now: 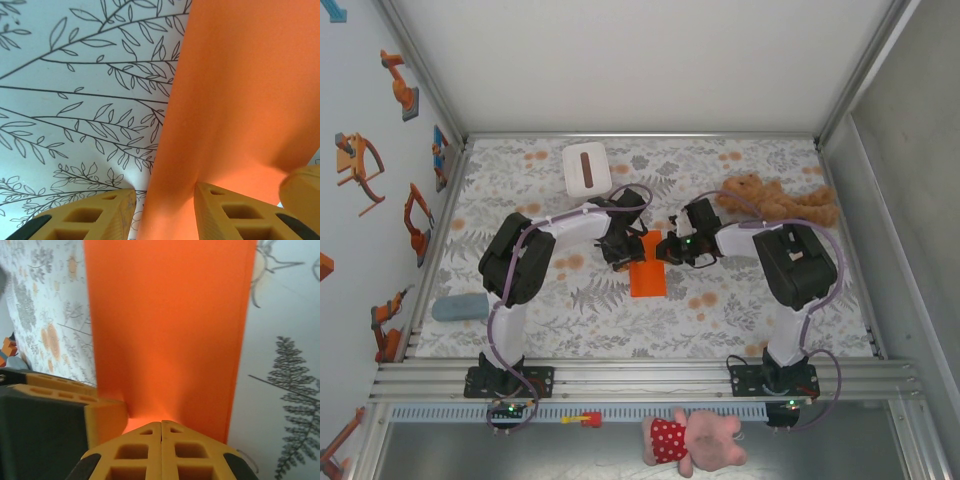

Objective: Fold a paper plane with a square sheet of paper (pick it up from the middle)
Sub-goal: Hold the square sheet of paper at the center of the table, then first fold the square sheet of paper in half at the center of the table.

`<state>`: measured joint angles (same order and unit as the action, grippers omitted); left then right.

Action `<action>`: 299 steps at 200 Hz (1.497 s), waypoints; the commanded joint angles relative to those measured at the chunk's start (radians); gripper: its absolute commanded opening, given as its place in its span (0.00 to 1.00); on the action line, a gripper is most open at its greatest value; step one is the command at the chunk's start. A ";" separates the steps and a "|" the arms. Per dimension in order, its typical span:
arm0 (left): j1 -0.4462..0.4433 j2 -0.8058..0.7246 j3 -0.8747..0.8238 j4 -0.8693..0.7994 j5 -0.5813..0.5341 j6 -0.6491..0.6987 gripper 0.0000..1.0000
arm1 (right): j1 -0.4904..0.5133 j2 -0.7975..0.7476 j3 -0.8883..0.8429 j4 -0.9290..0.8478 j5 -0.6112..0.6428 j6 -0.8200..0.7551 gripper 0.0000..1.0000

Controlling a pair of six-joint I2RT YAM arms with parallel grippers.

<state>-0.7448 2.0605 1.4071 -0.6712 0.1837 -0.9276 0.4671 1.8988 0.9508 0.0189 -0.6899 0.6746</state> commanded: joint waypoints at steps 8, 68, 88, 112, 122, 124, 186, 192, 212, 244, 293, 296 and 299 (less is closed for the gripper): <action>-0.024 0.190 -0.099 0.004 -0.012 0.026 0.38 | 0.004 0.037 0.026 -0.041 0.018 0.010 0.02; -0.023 0.106 -0.096 0.028 -0.035 0.034 0.38 | 0.002 0.085 0.032 -0.237 0.185 -0.069 0.00; -0.021 0.025 -0.076 0.042 -0.050 0.044 0.39 | 0.003 0.107 0.032 -0.270 0.212 -0.077 0.00; -0.007 -0.085 -0.068 0.041 -0.099 0.047 0.40 | 0.002 0.129 0.019 -0.264 0.232 -0.077 0.00; 0.003 -0.140 -0.080 0.046 -0.121 0.049 0.40 | 0.002 0.133 0.014 -0.255 0.237 -0.078 0.00; 0.004 -0.152 -0.084 0.047 -0.125 0.049 0.40 | 0.002 0.134 0.012 -0.252 0.237 -0.078 0.00; 0.032 -0.320 -0.205 0.291 0.069 0.082 0.27 | 0.003 0.141 -0.027 -0.206 0.254 -0.057 0.00; 0.032 -0.308 -0.209 0.312 0.094 0.076 0.24 | 0.003 0.143 -0.029 -0.205 0.256 -0.055 0.00; 0.032 -0.262 -0.207 0.356 0.151 0.059 0.16 | 0.002 0.145 -0.034 -0.199 0.259 -0.047 0.00; 0.038 -0.188 -0.191 0.381 0.212 0.072 0.00 | 0.004 0.147 -0.045 -0.180 0.263 -0.046 0.00; 0.043 -0.114 -0.170 0.393 0.277 0.100 0.00 | 0.004 0.141 -0.061 -0.167 0.279 -0.047 0.00; 0.042 -0.109 -0.168 0.393 0.279 0.099 0.00 | 0.004 0.141 -0.061 -0.168 0.280 -0.047 0.00; 0.042 -0.106 -0.168 0.395 0.282 0.099 0.00 | 0.004 0.140 -0.061 -0.168 0.280 -0.046 0.00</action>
<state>-0.7063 1.9327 1.2205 -0.2977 0.4049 -0.8558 0.4717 1.9278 0.9630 -0.0154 -0.6628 0.6350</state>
